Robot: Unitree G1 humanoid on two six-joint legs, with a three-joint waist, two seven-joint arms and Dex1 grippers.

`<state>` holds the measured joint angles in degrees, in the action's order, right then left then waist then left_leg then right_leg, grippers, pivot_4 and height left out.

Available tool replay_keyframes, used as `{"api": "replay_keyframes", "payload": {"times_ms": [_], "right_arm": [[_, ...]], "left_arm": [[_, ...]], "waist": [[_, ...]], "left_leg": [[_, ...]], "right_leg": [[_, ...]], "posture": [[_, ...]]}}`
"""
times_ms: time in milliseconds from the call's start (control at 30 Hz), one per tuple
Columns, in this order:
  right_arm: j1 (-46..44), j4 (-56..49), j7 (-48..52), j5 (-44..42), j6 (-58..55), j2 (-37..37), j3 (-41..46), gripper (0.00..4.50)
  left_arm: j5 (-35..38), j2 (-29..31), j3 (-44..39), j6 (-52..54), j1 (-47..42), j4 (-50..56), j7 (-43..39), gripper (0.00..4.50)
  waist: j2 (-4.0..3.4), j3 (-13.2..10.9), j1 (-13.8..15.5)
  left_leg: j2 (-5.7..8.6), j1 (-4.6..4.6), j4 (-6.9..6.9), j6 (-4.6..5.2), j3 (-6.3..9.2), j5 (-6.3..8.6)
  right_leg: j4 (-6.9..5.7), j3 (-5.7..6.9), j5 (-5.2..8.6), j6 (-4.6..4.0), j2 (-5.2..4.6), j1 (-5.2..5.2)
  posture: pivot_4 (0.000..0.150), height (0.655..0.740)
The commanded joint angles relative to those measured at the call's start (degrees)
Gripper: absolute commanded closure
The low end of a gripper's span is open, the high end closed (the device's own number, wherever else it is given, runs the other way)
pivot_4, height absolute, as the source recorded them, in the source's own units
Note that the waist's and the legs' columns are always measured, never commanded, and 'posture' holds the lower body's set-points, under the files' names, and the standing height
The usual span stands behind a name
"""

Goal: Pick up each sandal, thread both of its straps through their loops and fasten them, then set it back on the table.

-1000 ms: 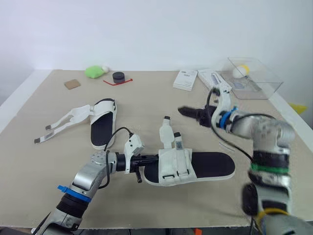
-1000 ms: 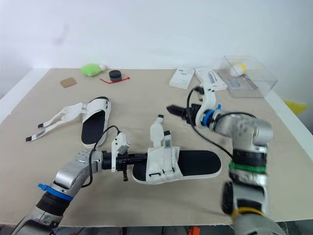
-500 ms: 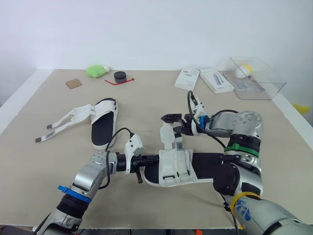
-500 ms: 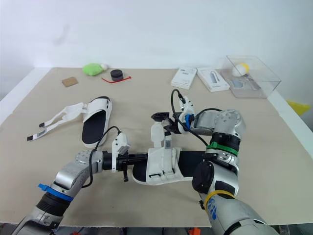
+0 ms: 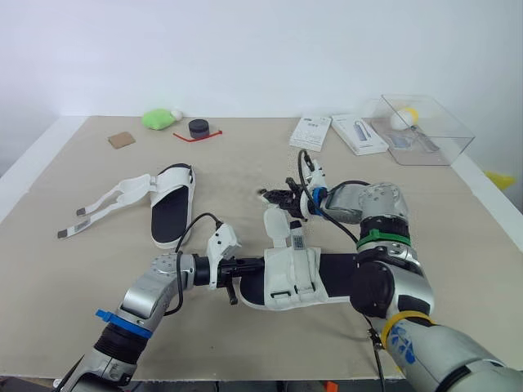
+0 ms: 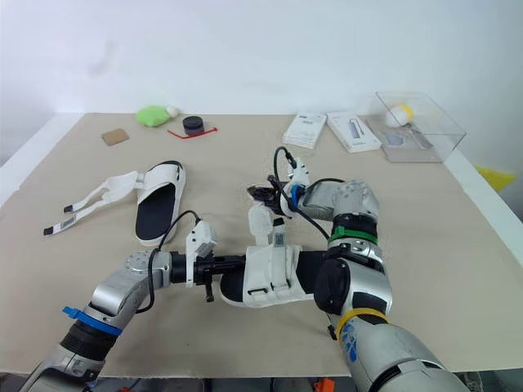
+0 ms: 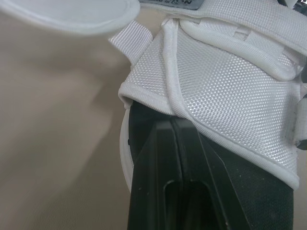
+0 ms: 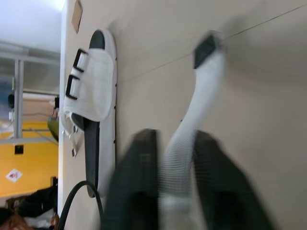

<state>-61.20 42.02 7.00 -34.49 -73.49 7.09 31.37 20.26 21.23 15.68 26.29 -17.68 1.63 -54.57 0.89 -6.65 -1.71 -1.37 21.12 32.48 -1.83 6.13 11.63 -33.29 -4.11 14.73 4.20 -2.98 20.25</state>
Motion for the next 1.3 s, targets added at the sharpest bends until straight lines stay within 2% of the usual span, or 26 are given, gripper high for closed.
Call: {"api": "replay_keyframes", "payload": {"times_ms": [33,167,300,367,500,633,700,733,867,1000,1100,1200,1300], "right_arm": [[-1.4,-4.54,5.16,-0.66,0.64,0.72,-4.69,4.3],[5.65,-23.49,18.47,-0.41,6.22,2.98,-20.11,4.3],[16.13,-43.76,32.9,0.5,17.11,9.45,-32.35,4.3],[20.72,-49.97,37.88,0.85,22.42,12.27,-34.94,4.3],[29.92,-58.37,48.74,6.28,44.35,16.69,-38.01,4.3],[35.53,-56.51,56.49,14.4,67.94,19.22,-41.15,4.3],[37.49,-52.63,61.54,19.57,85.73,20.43,-43.43,4.3],[37.8,-51.07,62.82,20.64,90.72,20.65,-44.03,4.3],[36.8,-40.22,70.77,24.3,123.49,23.02,-49.2,4.3],[33.23,-30.98,71.55,27.46,140.7,25.79,-54.26,4.3],[30.33,-27.78,69.02,29.28,147.12,27.5,-56.49,3.43],[28.84,-29.56,66.11,29.91,148.34,30.59,-57.39,2.0],[30.07,-35.49,63.62,28.37,144.34,35.72,-57.52,0.48]], "left_arm": [[-2.23,0.85,1.24,1.36,1.32,-2.2,1.0,4.5],[-2.33,0.88,1.45,1.23,1.15,-2.47,0.86,4.5],[-2.48,0.95,1.66,0.95,0.8,-3.12,0.56,4.5],[-2.51,0.98,1.76,0.83,0.71,-3.32,0.41,4.5],[-2.56,1.11,1.84,0.58,0.6,-3.76,0.01,4.5],[-2.58,1.12,1.96,0.43,0.57,-4.11,-0.3,4.5],[-2.57,1.09,2.01,0.36,0.56,-4.25,-0.36,4.5],[-2.57,1.08,2.01,0.32,0.53,-4.33,-0.38,4.5],[-2.56,1.12,1.96,0.34,0.57,-4.42,-0.33,4.5],[-2.52,1.36,1.9,0.45,0.96,-4.07,-0.27,4.5],[-2.44,1.47,1.88,0.64,1.3,-3.69,-0.15,4.5],[-2.35,1.62,1.85,0.88,1.65,-3.22,-0.02,4.5],[-2.26,1.79,1.83,1.06,2.11,-2.75,0.1,4.5]], "waist": [[-0.02,-0.02,-0.02],[-0.05,-0.03,-0.15],[-0.02,-0.01,-0.1],[0.02,0.01,-0.12],[0.11,0.02,-0.15],[0.15,-0.01,-0.16],[0.18,-0.03,-0.15],[0.18,-0.04,-0.15],[0.26,-0.14,-0.13],[0.36,-0.2,-0.12],[0.38,-0.2,0.0],[0.41,-0.2,0.17],[0.41,-0.2,0.35]], "left_leg": [[0.0,0.01,0.0,0.0,0.01,0.0],[0.0,0.05,-0.02,0.0,0.04,0.0],[0.05,0.09,-0.03,-0.04,0.16,0.01],[0.06,0.07,-0.03,-0.08,0.16,0.01],[0.04,0.06,-0.03,-0.13,0.16,0.04],[0.04,0.04,-0.02,-0.3,0.15,0.09],[0.04,0.03,-0.02,-0.31,0.15,0.08],[0.04,0.01,-0.02,-0.31,0.15,0.08],[0.03,-0.09,-0.02,-0.46,0.14,-0.02],[0.02,-0.22,-0.02,-0.49,0.13,-0.02],[0.03,-0.44,-0.04,-0.49,0.09,-0.02],[-0.03,-0.54,-0.11,-0.49,0.1,-0.02],[0.06,-0.52,-0.12,-0.51,0.08,0.0]], "right_leg": [[0.0,0.0,0.0,0.0,0.0,0.0],[-0.02,0.0,0.01,0.03,0.02,0.06],[-0.1,0.0,0.02,0.1,0.07,0.06],[-0.1,0.0,0.02,0.15,0.06,0.04],[-0.06,0.03,0.08,0.17,0.05,0.04],[0.08,0.01,0.17,0.2,0.02,0.05],[0.08,0.02,0.17,0.2,0.03,0.04],[0.09,0.02,0.17,0.21,0.03,0.03],[0.09,0.02,0.16,0.22,0.03,-0.11],[0.1,0.0,0.16,0.21,0.01,-0.28],[0.11,-0.07,0.16,0.19,-0.01,-0.45],[0.08,-0.06,0.23,0.05,-0.01,-0.5],[0.09,-0.11,0.24,0.03,-0.13,-0.51]], "posture": [[0.15,0.74],[0.15,0.74],[0.15,0.74],[0.15,0.74],[0.15,0.74],[0.15,0.74],[0.15,0.74],[0.15,0.74],[0.15,0.74],[0.15,0.74],[0.15,0.74],[0.15,0.74],[0.15,0.74]]}}
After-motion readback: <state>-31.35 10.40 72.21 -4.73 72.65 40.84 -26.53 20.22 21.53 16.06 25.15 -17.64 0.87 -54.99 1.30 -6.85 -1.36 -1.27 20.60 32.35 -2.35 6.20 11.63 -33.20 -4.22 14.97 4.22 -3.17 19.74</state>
